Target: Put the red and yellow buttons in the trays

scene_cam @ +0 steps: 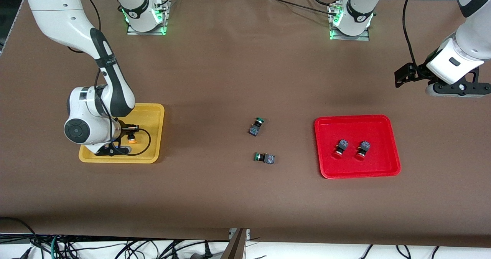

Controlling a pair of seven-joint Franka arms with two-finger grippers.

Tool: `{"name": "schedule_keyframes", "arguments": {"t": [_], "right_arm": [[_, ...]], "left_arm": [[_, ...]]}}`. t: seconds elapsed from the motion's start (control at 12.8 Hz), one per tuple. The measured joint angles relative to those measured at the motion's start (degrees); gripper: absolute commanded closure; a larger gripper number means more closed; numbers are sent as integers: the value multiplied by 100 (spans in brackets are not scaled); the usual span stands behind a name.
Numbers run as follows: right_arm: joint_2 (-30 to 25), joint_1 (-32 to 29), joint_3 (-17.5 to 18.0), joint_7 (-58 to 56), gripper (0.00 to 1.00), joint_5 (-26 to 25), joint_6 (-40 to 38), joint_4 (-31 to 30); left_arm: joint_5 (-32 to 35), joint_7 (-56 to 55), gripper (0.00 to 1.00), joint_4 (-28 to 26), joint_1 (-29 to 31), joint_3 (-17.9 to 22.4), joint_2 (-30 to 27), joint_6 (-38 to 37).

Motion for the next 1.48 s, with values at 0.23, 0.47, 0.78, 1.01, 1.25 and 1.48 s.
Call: {"name": "schedule_keyframes", "arguments": {"t": [0.23, 0.47, 0.78, 1.01, 1.25, 1.48], "right_arm": [[-226, -7, -61, 0, 0, 0, 108, -64], [-814, -78, -97, -259, 0, -11, -344, 186], [-1666, -221, -138, -934, 0, -73, -1738, 907], [-2195, -286, -136, -967, 0, -73, -2419, 1106], [-2729, -286, -40, -971, 0, -75, -3029, 1113], [-2998, -281, 147, -972, 0, -84, -3742, 1280]], "left_arm": [[0, 0, 0, 3, 0, -37, 0, -8], [0, 0, 0, 3, 0, -61, 0, -177], [0, -4, 0, 6, -2, -173, 0, -212], [0, -20, 0, 9, -2, -190, 0, -218], [-1, -49, 0, 56, -1, -198, 5, -218], [-1, -69, 0, 178, -1, -200, 53, -218]]}}
